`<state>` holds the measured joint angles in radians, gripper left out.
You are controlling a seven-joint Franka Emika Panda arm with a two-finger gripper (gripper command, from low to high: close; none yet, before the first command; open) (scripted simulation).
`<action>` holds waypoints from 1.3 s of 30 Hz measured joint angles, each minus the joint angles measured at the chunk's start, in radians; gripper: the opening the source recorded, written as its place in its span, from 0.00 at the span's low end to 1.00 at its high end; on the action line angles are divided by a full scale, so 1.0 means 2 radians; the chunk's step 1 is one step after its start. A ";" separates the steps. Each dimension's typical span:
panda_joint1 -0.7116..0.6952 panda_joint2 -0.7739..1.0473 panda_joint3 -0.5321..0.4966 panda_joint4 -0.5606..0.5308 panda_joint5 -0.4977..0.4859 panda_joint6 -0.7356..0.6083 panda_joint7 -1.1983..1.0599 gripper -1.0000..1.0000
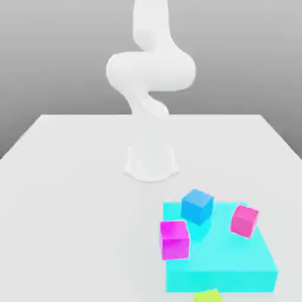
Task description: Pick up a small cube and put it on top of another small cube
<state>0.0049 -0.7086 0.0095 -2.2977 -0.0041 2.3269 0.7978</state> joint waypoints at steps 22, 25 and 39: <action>0.030 0.402 0.038 0.010 -0.029 0.118 -0.002 0.50; 0.035 0.456 0.041 0.012 -0.032 0.134 -0.002 0.50; 0.053 0.617 0.034 0.030 -0.049 0.216 0.005 0.00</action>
<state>0.1118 0.5248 0.0771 -2.2370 -0.1031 2.7595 0.8085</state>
